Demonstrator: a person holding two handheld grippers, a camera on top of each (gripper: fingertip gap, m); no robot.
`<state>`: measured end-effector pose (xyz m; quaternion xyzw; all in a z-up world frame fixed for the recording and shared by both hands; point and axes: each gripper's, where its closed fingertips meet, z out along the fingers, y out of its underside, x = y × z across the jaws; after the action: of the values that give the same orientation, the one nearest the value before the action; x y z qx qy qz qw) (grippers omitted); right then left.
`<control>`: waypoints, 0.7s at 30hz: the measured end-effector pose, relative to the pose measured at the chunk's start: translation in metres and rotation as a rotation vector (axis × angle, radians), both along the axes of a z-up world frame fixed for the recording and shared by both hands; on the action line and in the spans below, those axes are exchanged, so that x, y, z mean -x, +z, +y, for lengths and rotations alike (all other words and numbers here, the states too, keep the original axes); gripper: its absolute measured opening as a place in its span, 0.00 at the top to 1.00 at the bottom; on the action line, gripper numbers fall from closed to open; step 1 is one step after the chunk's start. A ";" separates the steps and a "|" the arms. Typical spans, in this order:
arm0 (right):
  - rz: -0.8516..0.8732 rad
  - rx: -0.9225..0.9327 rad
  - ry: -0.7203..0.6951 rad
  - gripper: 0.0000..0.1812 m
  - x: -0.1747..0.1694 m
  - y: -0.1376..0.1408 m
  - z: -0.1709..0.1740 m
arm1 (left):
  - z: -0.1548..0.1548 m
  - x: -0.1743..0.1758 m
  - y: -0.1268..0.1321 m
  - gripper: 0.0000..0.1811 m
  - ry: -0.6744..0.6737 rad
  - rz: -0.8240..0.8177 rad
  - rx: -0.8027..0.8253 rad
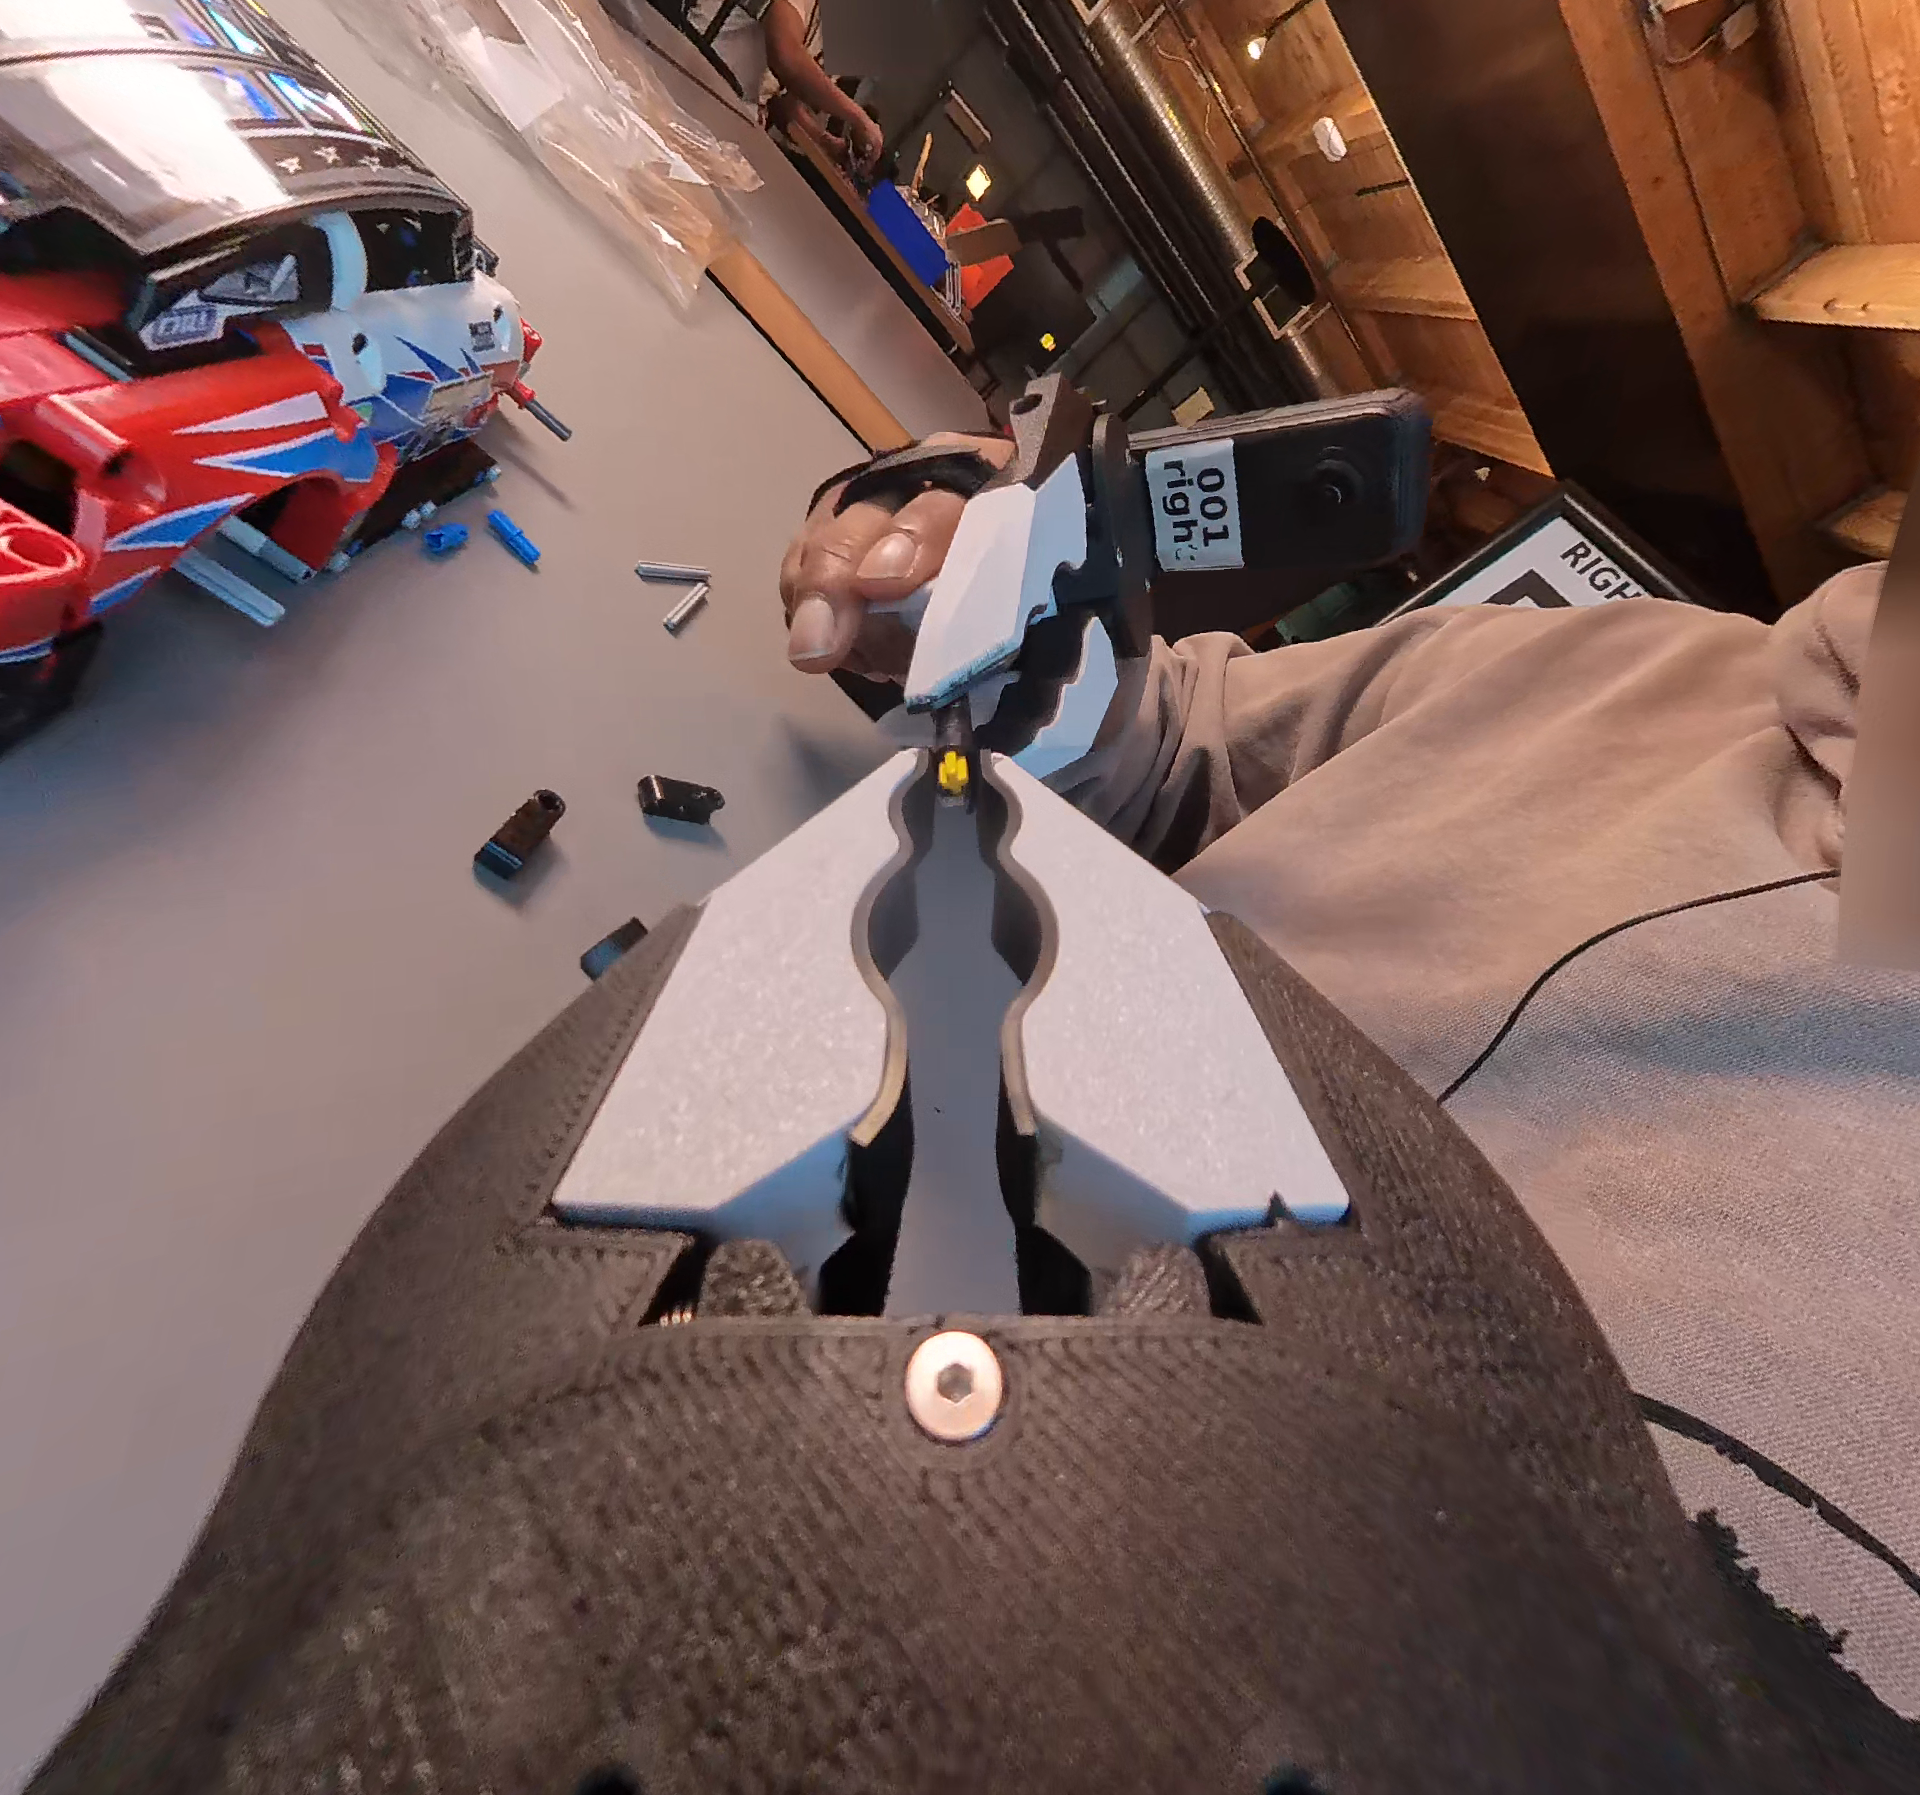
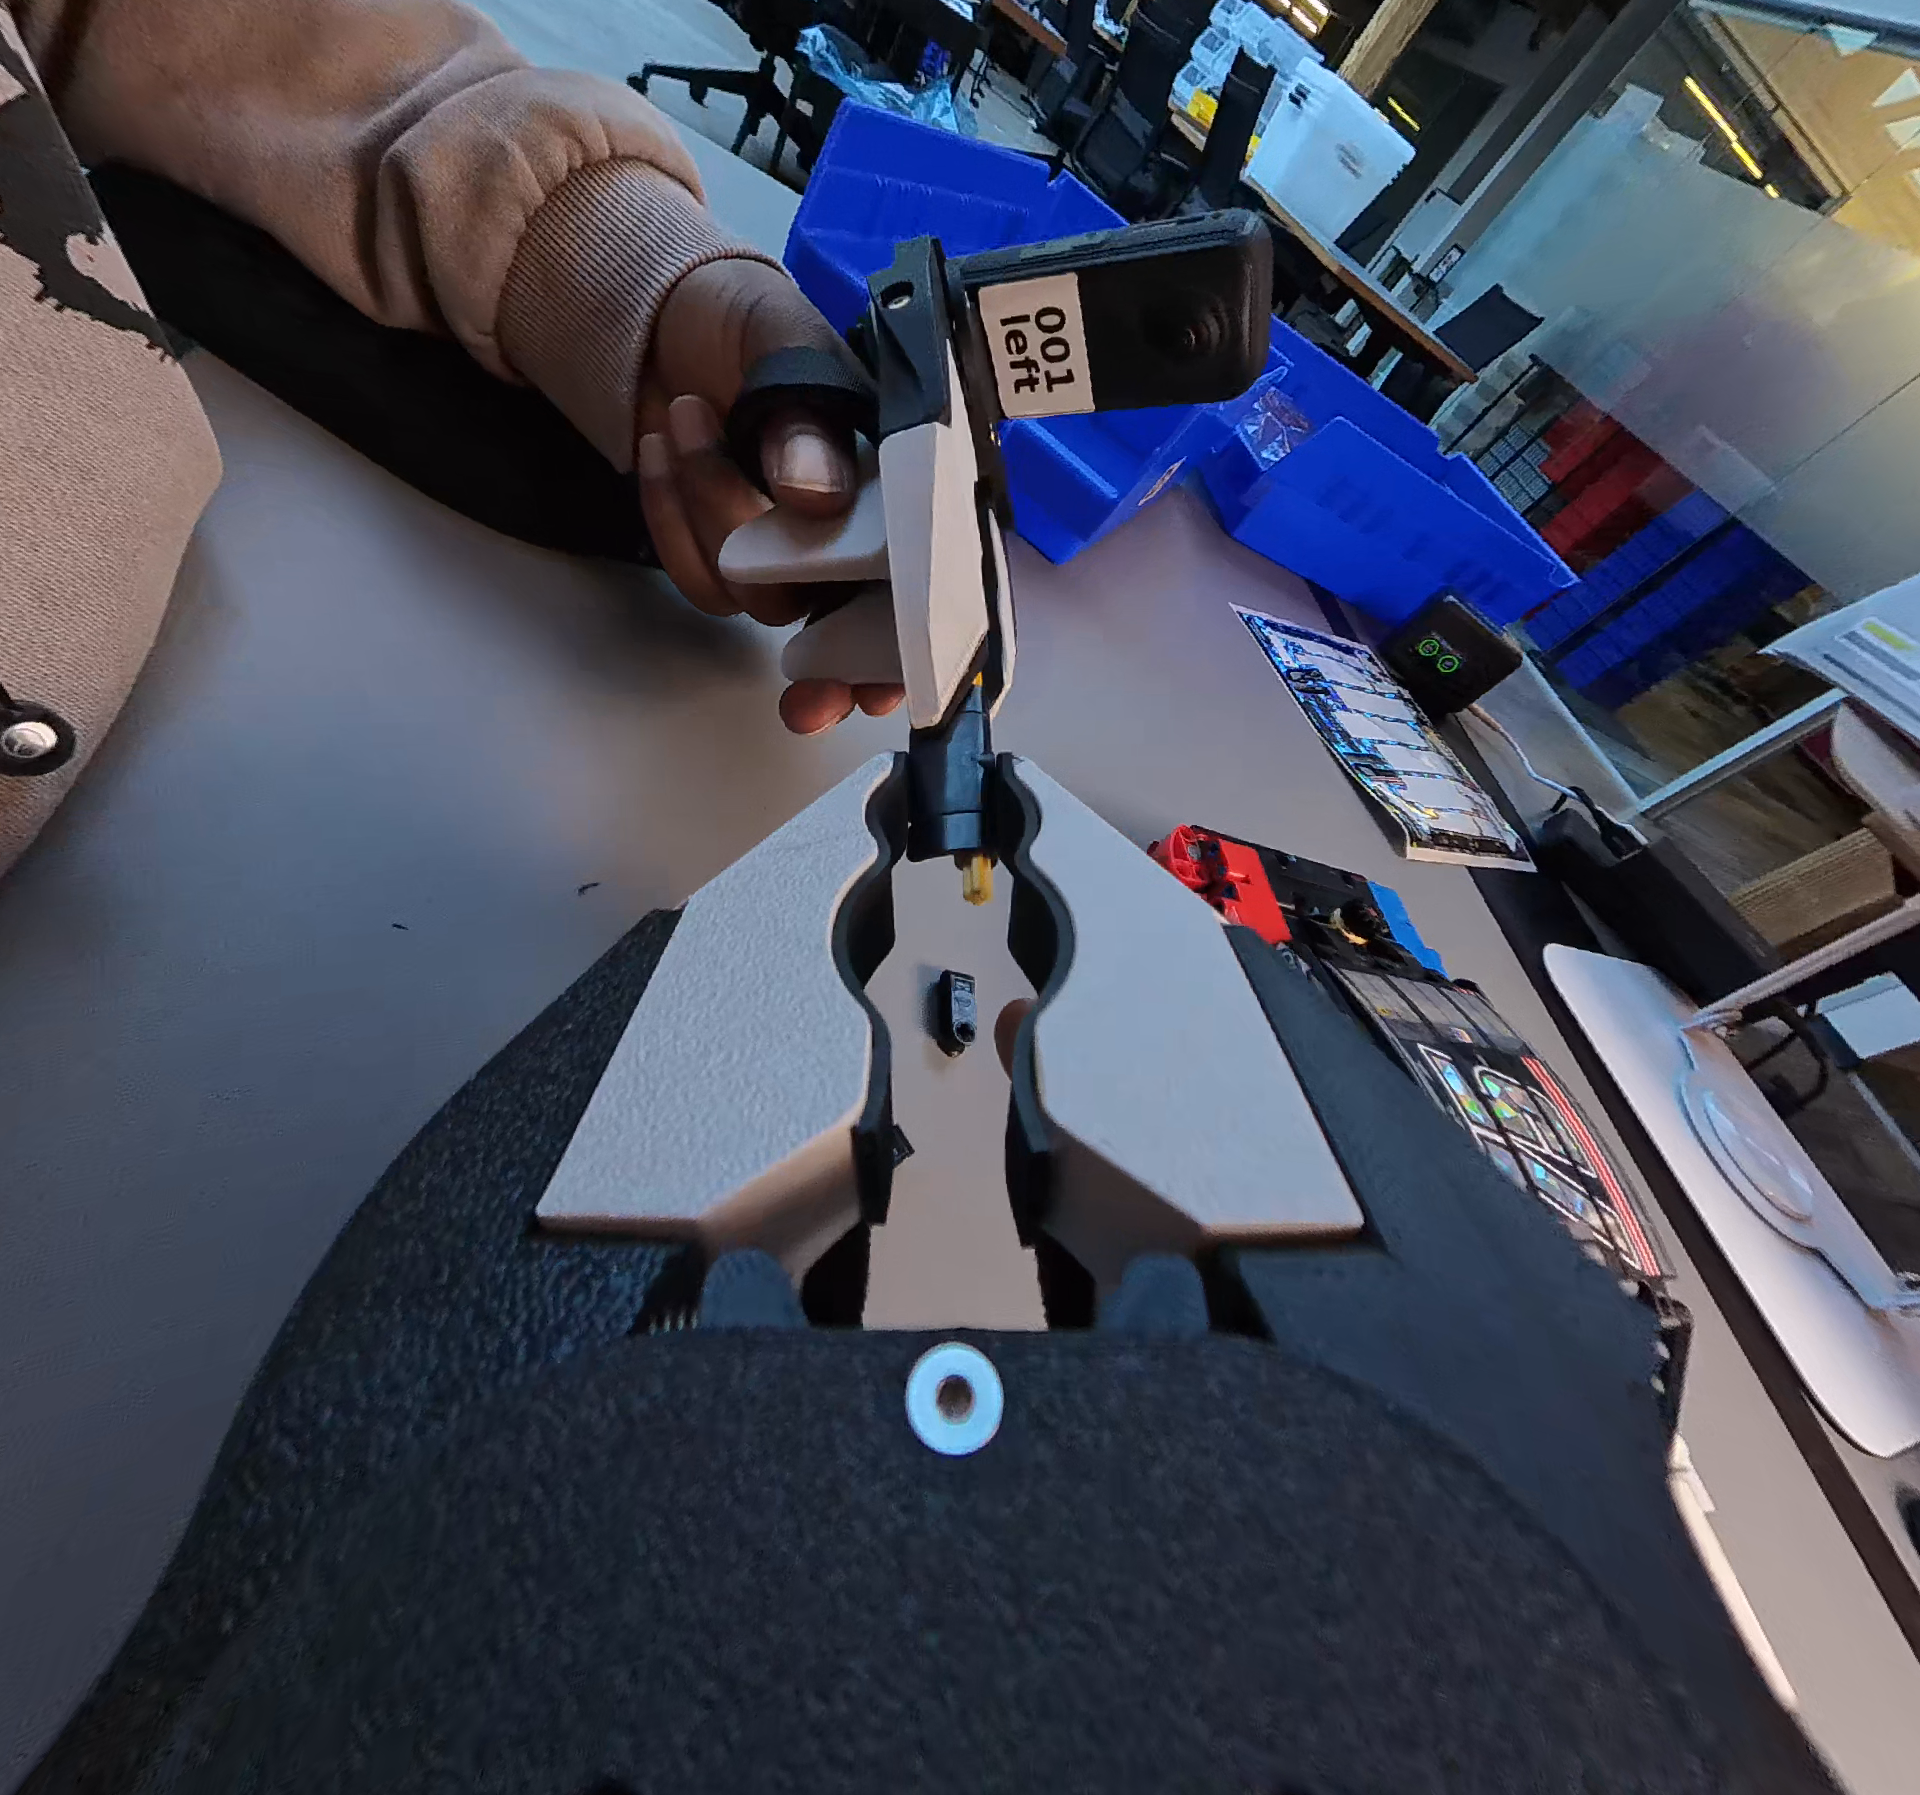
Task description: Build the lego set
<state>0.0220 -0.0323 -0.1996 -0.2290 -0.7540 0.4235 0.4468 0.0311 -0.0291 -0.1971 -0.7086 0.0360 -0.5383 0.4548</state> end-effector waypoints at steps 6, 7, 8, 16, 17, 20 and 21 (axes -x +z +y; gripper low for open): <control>-0.045 0.082 0.012 0.93 -0.001 0.002 0.003 | 0.003 0.002 0.003 0.97 0.040 0.048 -0.048; -0.050 0.091 0.012 0.93 -0.001 0.003 0.004 | 0.003 0.004 0.004 0.96 0.056 0.071 -0.070; -0.052 0.100 0.011 0.93 -0.002 0.004 0.005 | 0.004 0.006 0.005 0.95 0.073 0.097 -0.092; -0.098 0.124 -0.057 0.93 -0.011 0.009 0.060 | 0.008 0.050 -0.021 0.86 0.206 0.595 -0.153; -0.121 0.142 -0.053 0.93 -0.013 0.006 0.066 | 0.009 0.054 -0.026 0.85 0.203 0.640 -0.144; -0.160 0.191 -0.047 0.93 -0.018 0.000 0.075 | 0.009 0.056 -0.040 0.85 0.151 0.699 -0.112; -0.174 0.202 -0.041 0.93 -0.020 -0.002 0.075 | 0.009 0.054 -0.044 0.85 0.129 0.706 -0.102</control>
<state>0.0421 0.0432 -0.2016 -0.3242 -0.7387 0.4664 0.3630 -0.0232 -0.0202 -0.2408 -0.8279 0.1730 -0.2284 0.4822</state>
